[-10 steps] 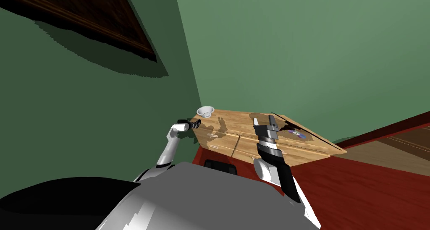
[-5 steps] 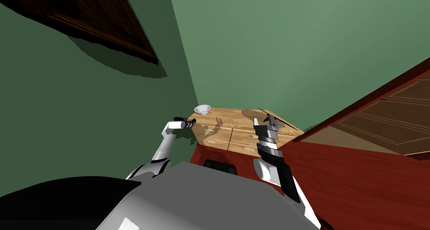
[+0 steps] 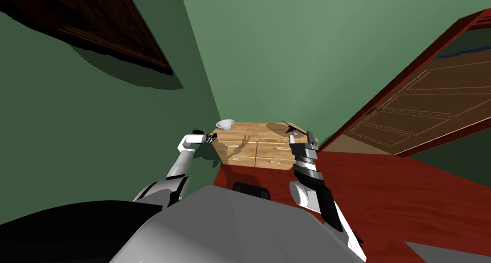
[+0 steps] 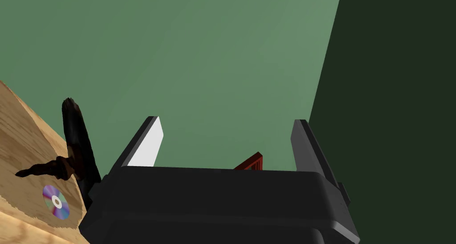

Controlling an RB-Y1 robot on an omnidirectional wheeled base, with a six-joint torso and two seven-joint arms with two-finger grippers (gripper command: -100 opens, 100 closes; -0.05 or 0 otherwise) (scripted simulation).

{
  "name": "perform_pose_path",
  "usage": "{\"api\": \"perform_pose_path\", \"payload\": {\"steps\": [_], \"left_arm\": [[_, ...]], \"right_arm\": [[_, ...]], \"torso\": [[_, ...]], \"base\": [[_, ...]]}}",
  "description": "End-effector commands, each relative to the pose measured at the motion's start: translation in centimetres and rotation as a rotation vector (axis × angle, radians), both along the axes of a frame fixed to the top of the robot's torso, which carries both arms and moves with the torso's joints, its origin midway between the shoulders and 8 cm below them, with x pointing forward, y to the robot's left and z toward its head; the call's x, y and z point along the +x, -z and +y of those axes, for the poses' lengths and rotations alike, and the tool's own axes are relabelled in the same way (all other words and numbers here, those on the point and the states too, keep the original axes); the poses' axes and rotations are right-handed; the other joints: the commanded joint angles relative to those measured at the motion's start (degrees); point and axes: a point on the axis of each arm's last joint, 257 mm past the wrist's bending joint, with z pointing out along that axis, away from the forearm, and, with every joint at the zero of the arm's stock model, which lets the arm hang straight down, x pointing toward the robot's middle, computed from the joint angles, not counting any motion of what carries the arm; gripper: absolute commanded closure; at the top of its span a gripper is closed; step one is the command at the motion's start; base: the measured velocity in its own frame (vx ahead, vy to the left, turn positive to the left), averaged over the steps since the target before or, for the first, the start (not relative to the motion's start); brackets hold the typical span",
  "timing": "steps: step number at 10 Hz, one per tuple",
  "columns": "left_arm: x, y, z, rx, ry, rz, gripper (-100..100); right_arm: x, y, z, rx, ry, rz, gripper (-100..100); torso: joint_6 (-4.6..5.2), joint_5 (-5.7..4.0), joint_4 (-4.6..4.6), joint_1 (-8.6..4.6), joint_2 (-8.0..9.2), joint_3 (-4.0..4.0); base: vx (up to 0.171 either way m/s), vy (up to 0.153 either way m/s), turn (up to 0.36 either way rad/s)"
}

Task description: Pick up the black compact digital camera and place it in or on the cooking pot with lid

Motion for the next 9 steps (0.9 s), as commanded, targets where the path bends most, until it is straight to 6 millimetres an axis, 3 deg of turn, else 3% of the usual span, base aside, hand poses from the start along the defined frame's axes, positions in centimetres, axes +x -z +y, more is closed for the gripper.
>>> {"api": "perform_pose_path", "payload": {"steps": [1, 5, 9], "left_arm": [[-0.3, -2.0, 2.2, 0.059, -0.011, 0.009, 100], [-0.1, -5.9, 5.8, 0.192, -0.006, 0.037, 100], [0.9, -8.9, 6.5, 0.316, 0.055, 0.073, 100]], "right_arm": [[0.0, 0.0, 0.0, 0.000, 0.000, 0.000, 0], [0.0, 0.0, 0.0, 0.000, 0.000, 0.000, 0], [0.0, 0.0, 0.0, 0.000, 0.000, 0.000, 0]], "torso": [[0.00, 0.00, 0.00, 0.00, 0.00, 0.00], [0.01, -0.01, -0.02, 0.15, -0.25, -0.13], [0.07, 0.05, -0.14, 0.43, -0.66, -0.38]], "base": [[-0.103, -0.089, -0.185], [-0.054, -0.043, -0.161], [0.029, 0.035, -0.129]]}}
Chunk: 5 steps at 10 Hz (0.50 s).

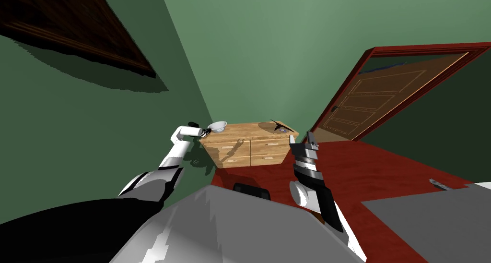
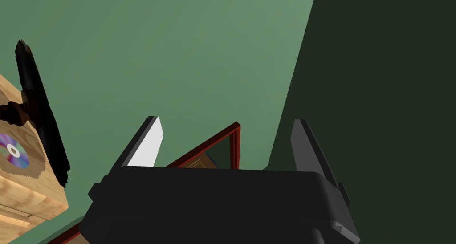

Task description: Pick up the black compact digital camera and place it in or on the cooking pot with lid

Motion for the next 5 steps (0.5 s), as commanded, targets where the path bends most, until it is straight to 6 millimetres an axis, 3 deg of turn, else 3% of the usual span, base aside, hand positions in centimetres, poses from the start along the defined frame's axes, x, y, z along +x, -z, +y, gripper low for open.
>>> {"api": "perform_pose_path", "payload": {"steps": [1, 3, 5], "left_arm": [[0.5, -1.0, -0.3, 0.049, 0.037, 0.023, 100], [1.4, -1.7, -1.3, 0.105, 0.093, 0.053, 100], [2.4, -2.0, -2.8, 0.157, 0.159, 0.084, 100]], "right_arm": [[0.0, 0.0, 0.0, 0.000, 0.000, 0.000, 0], [0.0, 0.0, 0.0, 0.000, 0.000, 0.000, 0], [0.0, 0.0, 0.0, 0.000, 0.000, 0.000, 0]], "torso": [[0.00, 0.00, 0.00, 0.00, 0.00, 0.00], [-0.02, 0.04, -0.04, 0.16, -0.06, -0.05], [-0.02, 0.06, -0.07, 0.32, -0.28, -0.17]], "base": [[0.061, 0.086, -0.091], [0.061, 0.113, -0.074], [0.121, 0.152, -0.056]]}}
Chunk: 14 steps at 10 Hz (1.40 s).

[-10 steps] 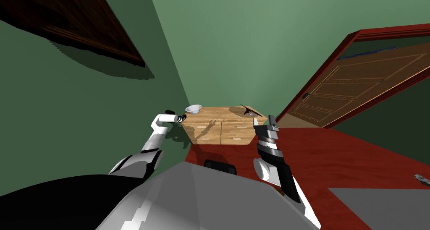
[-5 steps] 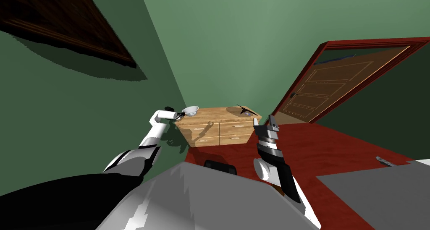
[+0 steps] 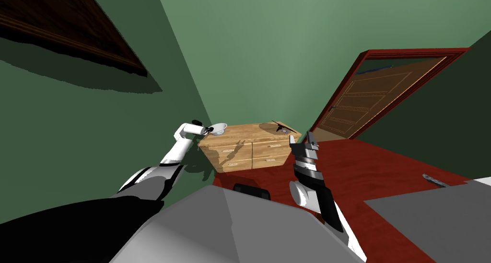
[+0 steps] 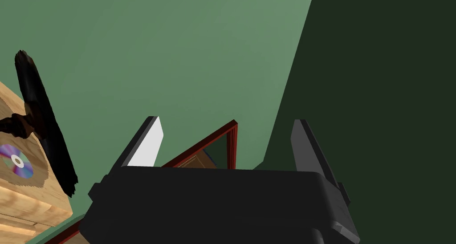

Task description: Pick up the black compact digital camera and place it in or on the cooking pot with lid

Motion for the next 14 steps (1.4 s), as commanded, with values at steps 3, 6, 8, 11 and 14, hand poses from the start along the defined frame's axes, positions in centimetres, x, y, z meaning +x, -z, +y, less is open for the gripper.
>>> {"api": "perform_pose_path", "payload": {"steps": [3, 6, 8, 11, 14], "left_arm": [[1.9, -0.1, -3.5, 0.090, 0.131, 0.059, 100], [3.2, 0.0, -6.7, 0.155, 0.239, 0.101, 100], [3.8, 0.1, -8.6, 0.195, 0.304, 0.123, 100], [4.7, 0.1, -11.2, 0.254, 0.394, 0.152, 100], [4.5, 0.1, -10.8, 0.247, 0.382, 0.150, -100]], "right_arm": [[0.0, 0.0, 0.0, 0.000, 0.000, 0.000, 0], [0.0, 0.0, 0.0, 0.000, 0.000, 0.000, 0], [0.0, 0.0, 0.0, 0.000, 0.000, 0.000, 0], [0.0, 0.0, 0.0, 0.000, 0.000, 0.000, 0], [0.0, 0.0, 0.0, 0.000, 0.000, 0.000, 0]], "torso": [[-0.01, 0.02, -0.03, 0.03, -0.08, -0.06], [-0.03, 0.02, 0.00, 0.13, -0.02, -0.01], [-0.05, -0.02, 0.06, -0.03, 0.06, 0.06], [-0.05, -0.04, 0.14, 0.03, 0.07, 0.10], [-0.11, -0.14, 0.24, -0.55, 0.55, 0.38]], "base": [[0.131, 0.163, -0.036], [0.111, 0.178, -0.029], [0.119, 0.170, -0.022], [0.128, 0.167, -0.032], [0.025, 0.023, -0.006]]}}
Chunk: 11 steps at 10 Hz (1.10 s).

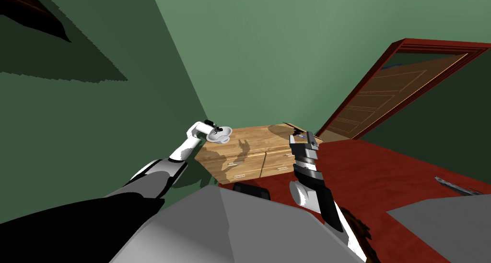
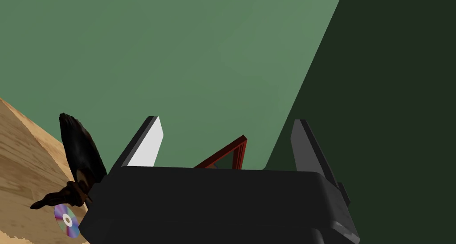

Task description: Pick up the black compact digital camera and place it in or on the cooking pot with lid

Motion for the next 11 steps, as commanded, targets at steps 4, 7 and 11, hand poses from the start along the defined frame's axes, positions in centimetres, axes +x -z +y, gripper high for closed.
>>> {"api": "perform_pose_path", "payload": {"steps": [4, 7, 11], "left_arm": [[0.0, 0.0, 0.0, 0.000, 0.000, 0.000, 0], [-0.8, -2.3, -0.8, -0.002, -0.003, 0.000, -100], [-1.7, -4.4, -1.6, 0.000, -0.006, 0.002, -100]], "right_arm": [[0.0, 0.0, 0.0, 0.000, 0.000, 0.000, 0], [0.0, 0.0, 0.0, 0.000, 0.000, 0.000, 0], [0.0, 0.0, 0.0, 0.000, 0.000, 0.000, 0]], "torso": [[0.00, -0.01, 0.02, -0.04, 0.07, 0.05], [0.00, 0.00, 0.01, 0.04, -0.01, 0.00], [0.00, 0.00, 0.00, 0.03, -0.01, 0.00]], "base": [[0.000, 0.000, 0.000], [0.029, 0.026, -0.020], [0.028, 0.022, -0.014]]}}
